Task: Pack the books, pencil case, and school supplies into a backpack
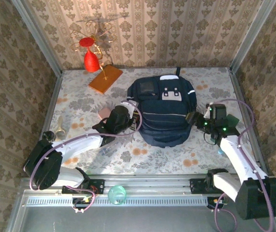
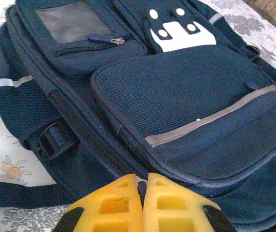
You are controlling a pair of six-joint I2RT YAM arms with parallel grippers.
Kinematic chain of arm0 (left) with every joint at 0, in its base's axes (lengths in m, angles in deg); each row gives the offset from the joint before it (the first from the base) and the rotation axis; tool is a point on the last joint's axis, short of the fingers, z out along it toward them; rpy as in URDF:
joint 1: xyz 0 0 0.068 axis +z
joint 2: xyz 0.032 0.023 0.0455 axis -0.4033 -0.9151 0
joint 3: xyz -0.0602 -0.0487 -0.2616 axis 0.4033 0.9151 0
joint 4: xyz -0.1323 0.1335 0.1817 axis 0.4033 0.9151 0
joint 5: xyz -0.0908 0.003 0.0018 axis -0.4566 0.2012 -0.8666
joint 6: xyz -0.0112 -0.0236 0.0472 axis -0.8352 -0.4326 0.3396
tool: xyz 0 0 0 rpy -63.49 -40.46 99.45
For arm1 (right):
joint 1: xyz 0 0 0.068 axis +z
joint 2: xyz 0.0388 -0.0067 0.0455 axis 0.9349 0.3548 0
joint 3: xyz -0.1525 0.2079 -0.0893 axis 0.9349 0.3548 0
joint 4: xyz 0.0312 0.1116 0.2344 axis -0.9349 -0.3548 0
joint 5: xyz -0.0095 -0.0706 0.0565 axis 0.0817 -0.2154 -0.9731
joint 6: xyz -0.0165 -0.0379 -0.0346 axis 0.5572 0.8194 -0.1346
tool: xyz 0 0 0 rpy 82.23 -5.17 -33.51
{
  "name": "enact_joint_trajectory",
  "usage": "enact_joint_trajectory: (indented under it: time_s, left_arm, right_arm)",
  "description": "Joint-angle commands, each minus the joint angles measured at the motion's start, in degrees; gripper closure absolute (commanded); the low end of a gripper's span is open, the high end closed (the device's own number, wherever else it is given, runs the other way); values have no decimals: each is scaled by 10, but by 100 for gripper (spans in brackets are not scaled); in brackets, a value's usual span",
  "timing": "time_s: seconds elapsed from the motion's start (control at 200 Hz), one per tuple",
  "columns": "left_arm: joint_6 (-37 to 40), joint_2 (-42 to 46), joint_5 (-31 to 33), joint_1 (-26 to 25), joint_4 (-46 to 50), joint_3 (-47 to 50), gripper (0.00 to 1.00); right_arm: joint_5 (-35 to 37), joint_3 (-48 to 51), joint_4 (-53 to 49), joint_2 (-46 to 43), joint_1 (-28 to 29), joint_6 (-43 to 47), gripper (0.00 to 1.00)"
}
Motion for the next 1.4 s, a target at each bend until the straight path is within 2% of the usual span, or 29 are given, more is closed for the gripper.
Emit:
enact_joint_trajectory:
  time_s: [0.0, 0.07, 0.175, 0.335, 0.415, 0.535, 0.77, 0.895, 0.96, 1.105, 1.23, 1.395]
  left_arm:
    - [-8, -1, 2, -7, -28, -29, 100]
    - [-9, 1, 4, -9, -22, -32, 100]
    - [-9, 8, 6, -10, -16, -32, 100]
    - [-11, 15, 4, -10, -12, -35, 100]
    - [-10, 14, 3, -11, -7, -40, 100]
    - [-9, 14, 2, -11, -3, -44, 100]
    - [-8, 20, 4, -12, 4, -45, 100]
    - [-7, 24, 5, -12, 11, -45, 100]
    - [-6, 29, 9, -12, 15, -44, 100]
    - [-7, 40, 13, -2, 14, -34, 100]
    - [-9, 52, 17, 13, 12, -23, 100]
    - [-4, 55, 14, 44, 8, -19, 100]
  right_arm:
    - [56, -30, 7, 1, 107, 82, 29]
    - [95, -38, 34, 12, 183, 141, 28]
    - [111, -52, 66, 40, 259, 208, 29]
    - [141, -72, 104, 86, 350, 282, 38]
    - [145, -77, 123, 111, 373, 295, 42]
    - [164, -93, 132, 149, 392, 302, 49]
    - [252, -128, 132, 217, 413, 302, 52]
    - [307, -142, 133, 258, 418, 302, 60]
    - [332, -142, 137, 266, 418, 301, 68]
    - [366, -120, 149, 254, 418, 295, 86]
    - [364, -86, 165, 225, 416, 284, 100]
    - [322, -52, 163, 158, 404, 264, 100]
